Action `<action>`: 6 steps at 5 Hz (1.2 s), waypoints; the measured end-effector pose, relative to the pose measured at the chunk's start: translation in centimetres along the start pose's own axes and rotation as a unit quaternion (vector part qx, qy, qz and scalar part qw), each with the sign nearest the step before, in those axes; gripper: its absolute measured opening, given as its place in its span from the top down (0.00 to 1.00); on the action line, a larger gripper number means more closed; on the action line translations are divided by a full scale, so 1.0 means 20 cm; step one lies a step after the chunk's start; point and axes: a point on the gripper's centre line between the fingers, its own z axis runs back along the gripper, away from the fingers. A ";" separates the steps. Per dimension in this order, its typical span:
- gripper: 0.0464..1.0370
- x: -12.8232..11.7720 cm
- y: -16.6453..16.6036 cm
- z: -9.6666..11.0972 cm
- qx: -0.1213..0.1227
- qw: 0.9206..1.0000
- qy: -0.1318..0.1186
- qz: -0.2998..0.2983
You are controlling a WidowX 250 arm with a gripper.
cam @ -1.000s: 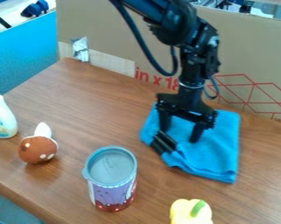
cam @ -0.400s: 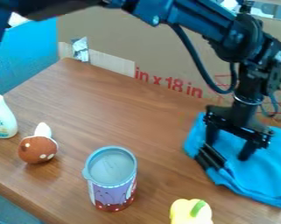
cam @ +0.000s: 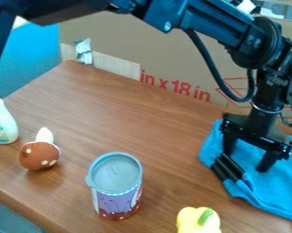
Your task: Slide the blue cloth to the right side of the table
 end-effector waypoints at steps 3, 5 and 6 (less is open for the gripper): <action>0.03 -0.21 0.05 0.17 -0.011 0.995 -0.094 -0.013; 0.04 -0.17 0.17 0.37 -0.032 0.989 -0.147 0.010; 0.04 -0.21 0.27 0.37 -0.016 0.994 -0.108 0.021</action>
